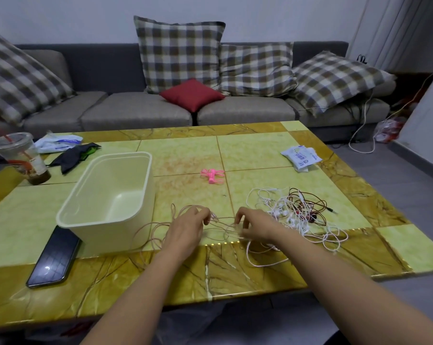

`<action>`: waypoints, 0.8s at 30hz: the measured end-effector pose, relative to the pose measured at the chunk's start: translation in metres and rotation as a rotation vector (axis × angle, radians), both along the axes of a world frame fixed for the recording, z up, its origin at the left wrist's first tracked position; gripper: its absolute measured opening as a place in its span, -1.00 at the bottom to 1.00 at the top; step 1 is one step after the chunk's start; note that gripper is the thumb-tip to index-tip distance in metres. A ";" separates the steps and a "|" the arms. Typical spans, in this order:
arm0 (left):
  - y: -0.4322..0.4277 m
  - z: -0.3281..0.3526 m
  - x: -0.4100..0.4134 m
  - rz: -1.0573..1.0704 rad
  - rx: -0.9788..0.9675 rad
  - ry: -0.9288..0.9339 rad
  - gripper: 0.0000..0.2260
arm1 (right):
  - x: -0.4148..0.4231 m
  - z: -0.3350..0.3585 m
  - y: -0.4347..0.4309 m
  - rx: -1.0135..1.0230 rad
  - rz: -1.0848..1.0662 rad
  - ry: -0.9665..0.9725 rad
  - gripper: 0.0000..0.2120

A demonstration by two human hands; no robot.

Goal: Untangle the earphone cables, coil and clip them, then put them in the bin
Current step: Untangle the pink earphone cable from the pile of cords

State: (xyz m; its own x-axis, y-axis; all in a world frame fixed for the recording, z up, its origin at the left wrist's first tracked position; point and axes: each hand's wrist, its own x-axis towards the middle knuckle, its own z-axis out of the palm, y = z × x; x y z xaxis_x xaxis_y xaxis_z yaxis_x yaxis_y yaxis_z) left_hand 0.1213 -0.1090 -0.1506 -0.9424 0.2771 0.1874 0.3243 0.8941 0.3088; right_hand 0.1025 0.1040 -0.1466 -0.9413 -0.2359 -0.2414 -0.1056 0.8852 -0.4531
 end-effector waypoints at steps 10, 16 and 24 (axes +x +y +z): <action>0.001 0.008 -0.002 0.178 -0.262 0.000 -0.49 | -0.001 -0.002 0.010 0.085 -0.059 -0.011 -0.77; 0.003 0.003 -0.006 0.164 -0.322 -0.004 -0.72 | -0.005 0.004 0.017 -0.107 -0.184 0.185 -0.92; 0.008 -0.003 -0.012 0.133 -0.337 -0.064 -0.24 | -0.019 0.009 0.010 -0.393 -0.269 0.415 -0.90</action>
